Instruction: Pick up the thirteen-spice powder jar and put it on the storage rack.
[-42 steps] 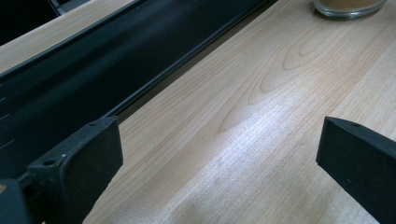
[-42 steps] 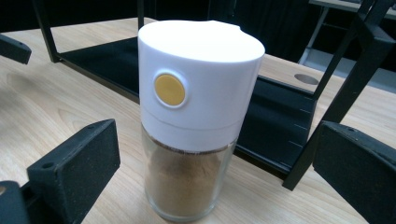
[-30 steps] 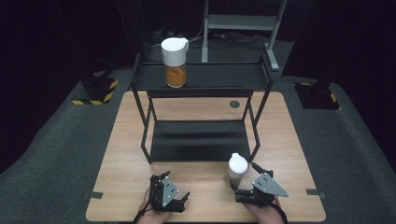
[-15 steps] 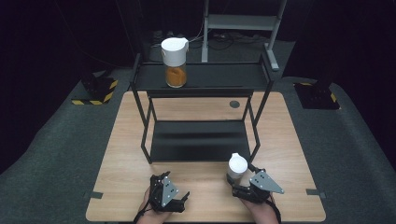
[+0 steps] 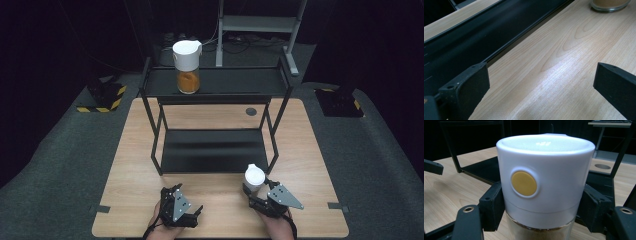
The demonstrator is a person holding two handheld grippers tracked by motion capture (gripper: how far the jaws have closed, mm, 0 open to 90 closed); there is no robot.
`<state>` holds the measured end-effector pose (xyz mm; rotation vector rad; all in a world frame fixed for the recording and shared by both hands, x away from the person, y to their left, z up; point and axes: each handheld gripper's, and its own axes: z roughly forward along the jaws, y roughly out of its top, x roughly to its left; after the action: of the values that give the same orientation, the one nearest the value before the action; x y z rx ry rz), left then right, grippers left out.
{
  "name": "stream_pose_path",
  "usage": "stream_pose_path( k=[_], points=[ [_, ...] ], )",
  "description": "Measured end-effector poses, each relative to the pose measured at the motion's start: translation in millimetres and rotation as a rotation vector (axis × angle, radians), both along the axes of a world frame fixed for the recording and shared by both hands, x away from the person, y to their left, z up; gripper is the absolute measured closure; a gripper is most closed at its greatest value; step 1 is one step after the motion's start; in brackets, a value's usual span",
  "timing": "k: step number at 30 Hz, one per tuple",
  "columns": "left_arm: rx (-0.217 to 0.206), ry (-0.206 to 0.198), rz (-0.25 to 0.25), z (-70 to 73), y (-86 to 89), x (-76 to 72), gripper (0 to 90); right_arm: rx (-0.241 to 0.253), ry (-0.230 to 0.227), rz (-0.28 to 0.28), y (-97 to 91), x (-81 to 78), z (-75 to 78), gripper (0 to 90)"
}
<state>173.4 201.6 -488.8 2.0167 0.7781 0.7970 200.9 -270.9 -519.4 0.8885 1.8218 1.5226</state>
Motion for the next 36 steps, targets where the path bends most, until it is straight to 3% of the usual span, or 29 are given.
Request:
stream_pose_path(
  k=[14,22,36],
  points=[
    [-0.005,0.003,-0.004,0.1,1.4,0.7,0.7,-0.003,-0.004,-0.007,1.1,-0.8,6.1,29.8],
    [-0.004,0.007,-0.009,0.7,1.8,1.6,0.7,0.009,-0.032,0.004,0.6,-3.1,21.8,29.7],
    [-0.011,0.006,-0.015,0.0,3.0,1.4,0.7,0.011,-0.069,0.013,-1.1,6.4,56.2,29.8]
  ],
)
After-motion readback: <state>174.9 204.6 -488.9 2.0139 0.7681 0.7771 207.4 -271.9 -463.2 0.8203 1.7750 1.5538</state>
